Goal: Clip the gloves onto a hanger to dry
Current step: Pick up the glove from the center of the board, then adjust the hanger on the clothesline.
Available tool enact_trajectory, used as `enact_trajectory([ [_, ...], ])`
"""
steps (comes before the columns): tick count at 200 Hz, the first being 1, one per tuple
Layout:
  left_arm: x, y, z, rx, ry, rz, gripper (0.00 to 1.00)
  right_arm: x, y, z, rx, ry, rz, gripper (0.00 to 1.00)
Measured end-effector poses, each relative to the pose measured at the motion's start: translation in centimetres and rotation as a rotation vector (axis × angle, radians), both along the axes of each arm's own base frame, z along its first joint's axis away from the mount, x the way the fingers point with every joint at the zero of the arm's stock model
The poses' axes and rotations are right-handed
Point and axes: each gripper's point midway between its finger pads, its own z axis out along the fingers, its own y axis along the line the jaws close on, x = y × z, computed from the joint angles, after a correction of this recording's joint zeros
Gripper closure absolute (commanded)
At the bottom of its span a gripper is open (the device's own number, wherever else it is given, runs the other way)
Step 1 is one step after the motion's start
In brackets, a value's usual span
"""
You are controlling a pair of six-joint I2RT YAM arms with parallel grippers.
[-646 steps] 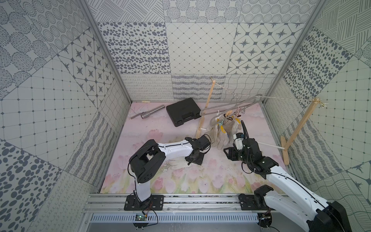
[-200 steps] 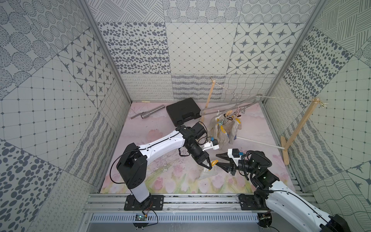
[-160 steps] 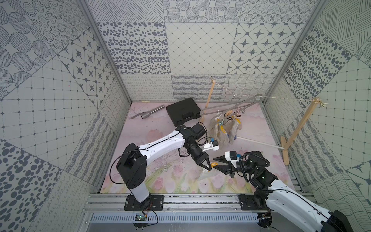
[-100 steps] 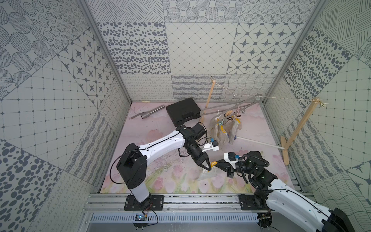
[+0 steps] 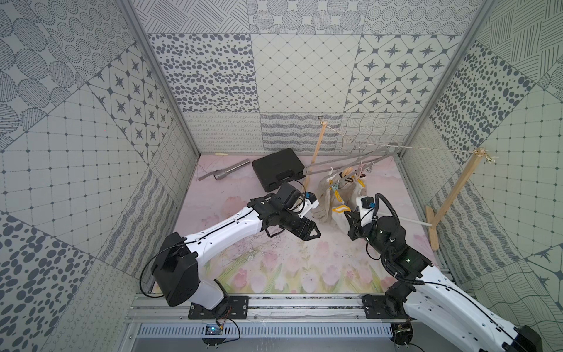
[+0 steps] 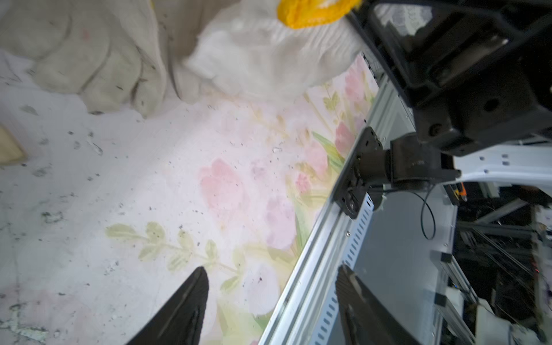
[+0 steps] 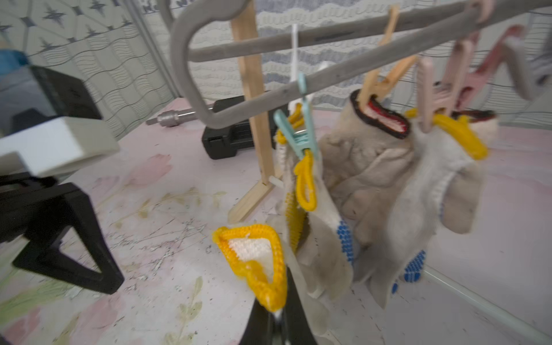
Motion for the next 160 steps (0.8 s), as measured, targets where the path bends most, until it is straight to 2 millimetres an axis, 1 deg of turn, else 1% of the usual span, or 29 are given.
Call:
enact_trajectory([
  [21, 1.3, -2.1, 1.7, -0.029, -0.100, 0.037, 0.32, 0.9, -3.3, 0.8, 0.003, 0.044, -0.179, 1.00],
  [42, 2.5, -4.6, 3.8, -0.080, -0.192, 0.062, 0.34, 1.3, -6.3, 1.9, 0.029, 0.067, -0.319, 1.00],
  [59, 3.4, -6.6, 5.3, -0.122, -0.249, 0.078, 0.36, 1.3, -8.3, 2.0, 0.054, 0.091, -0.402, 1.00],
  [85, 4.7, -10.0, 7.5, -0.185, -0.323, 0.098, 0.38, 0.7, -11.6, 1.5, 0.090, 0.128, -0.519, 1.00],
  [110, 5.7, -12.9, 9.1, -0.238, -0.386, 0.123, 0.38, -0.1, -14.5, 1.9, 0.133, 0.119, -0.614, 1.00],
  [126, 6.5, -14.5, 10.1, -0.270, -0.413, 0.149, 0.38, -0.3, -15.9, 2.1, 0.157, 0.118, -0.656, 1.00],
  [137, 7.2, -15.7, 10.6, -0.290, -0.428, 0.172, 0.38, -0.2, -16.4, 2.4, 0.174, 0.114, -0.668, 1.00],
  [160, 8.7, -17.7, 11.4, -0.319, -0.451, 0.226, 0.37, 0.5, -16.4, 2.2, 0.204, 0.130, -0.640, 1.00],
])
